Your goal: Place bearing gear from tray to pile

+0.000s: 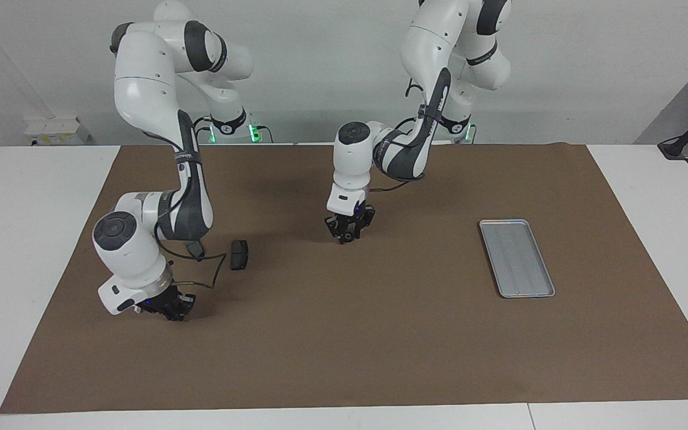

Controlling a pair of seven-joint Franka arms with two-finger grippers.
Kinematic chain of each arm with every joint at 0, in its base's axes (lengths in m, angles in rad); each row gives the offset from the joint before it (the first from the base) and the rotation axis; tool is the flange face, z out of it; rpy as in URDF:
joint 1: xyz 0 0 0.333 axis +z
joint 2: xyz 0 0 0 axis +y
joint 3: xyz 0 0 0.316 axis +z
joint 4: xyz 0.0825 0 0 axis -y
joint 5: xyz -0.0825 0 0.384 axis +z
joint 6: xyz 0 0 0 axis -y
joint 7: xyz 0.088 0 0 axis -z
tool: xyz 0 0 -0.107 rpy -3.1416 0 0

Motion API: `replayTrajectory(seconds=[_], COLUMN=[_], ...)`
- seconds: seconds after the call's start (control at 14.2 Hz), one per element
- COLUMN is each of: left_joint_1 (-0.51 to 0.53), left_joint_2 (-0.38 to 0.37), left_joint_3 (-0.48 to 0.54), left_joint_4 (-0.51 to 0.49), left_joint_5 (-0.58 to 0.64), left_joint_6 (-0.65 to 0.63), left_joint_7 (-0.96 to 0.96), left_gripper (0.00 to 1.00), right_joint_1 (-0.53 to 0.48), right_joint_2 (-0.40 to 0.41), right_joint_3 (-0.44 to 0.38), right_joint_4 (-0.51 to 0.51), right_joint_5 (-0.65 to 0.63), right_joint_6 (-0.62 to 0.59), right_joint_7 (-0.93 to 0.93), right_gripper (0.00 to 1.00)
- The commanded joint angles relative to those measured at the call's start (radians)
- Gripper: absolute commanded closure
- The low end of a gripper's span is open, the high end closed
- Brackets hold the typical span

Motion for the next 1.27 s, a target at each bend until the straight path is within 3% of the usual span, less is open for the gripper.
replayTrajectory(seconds=[0.0,0.07,0.14,0.21,0.28,0.49,0.78,1.06,1.2], left_joint_1=[0.008,0.016,0.036,0.074,0.112,0.276,0.490,0.686,0.737], left_joint_2=[-0.004,-0.004,-0.010,-0.018,-0.051,-0.161,-0.275,-0.408,-0.459], left_joint_3=[0.010,0.012,0.013,0.013,0.012,0.007,0.005,0.013,0.016], left_joint_4=[-0.019,-0.009,0.014,0.043,0.077,0.100,0.103,0.099,0.108], left_joint_5=[0.001,0.001,0.001,0.001,0.001,-0.010,-0.012,-0.079,-0.079], left_joint_6=[0.012,0.002,-0.024,-0.068,-0.125,-0.269,-0.400,-0.500,-0.561], left_joint_7=[0.036,0.042,0.054,0.110,0.190,0.478,0.791,1.090,1.145], left_gripper=[0.03,0.02,0.02,0.02,0.02,0.02,0.02,0.02,0.01], right_joint_1=[-0.017,-0.017,-0.017,-0.017,-0.017,-0.003,0.052,0.168,0.259], right_joint_2=[-0.003,-0.003,-0.003,-0.003,-0.004,-0.033,-0.144,-0.246,-0.267], right_joint_3=[0.016,0.016,0.016,0.016,0.016,0.015,0.016,0.027,0.028], right_joint_4=[-0.019,-0.024,-0.033,-0.035,-0.035,-0.035,-0.027,-0.024,-0.024], right_joint_5=[-0.013,-0.012,-0.012,-0.012,-0.012,-0.015,-0.021,-0.004,-0.003], right_joint_6=[0.027,0.035,0.039,0.044,0.044,0.010,-0.161,-0.320,-0.349], right_joint_7=[-0.020,-0.020,-0.015,-0.013,-0.015,-0.018,-0.003,0.277,0.484], right_gripper=[1.00,1.00,0.68,0.21,0.03,0.00,0.00,0.00,0.00])
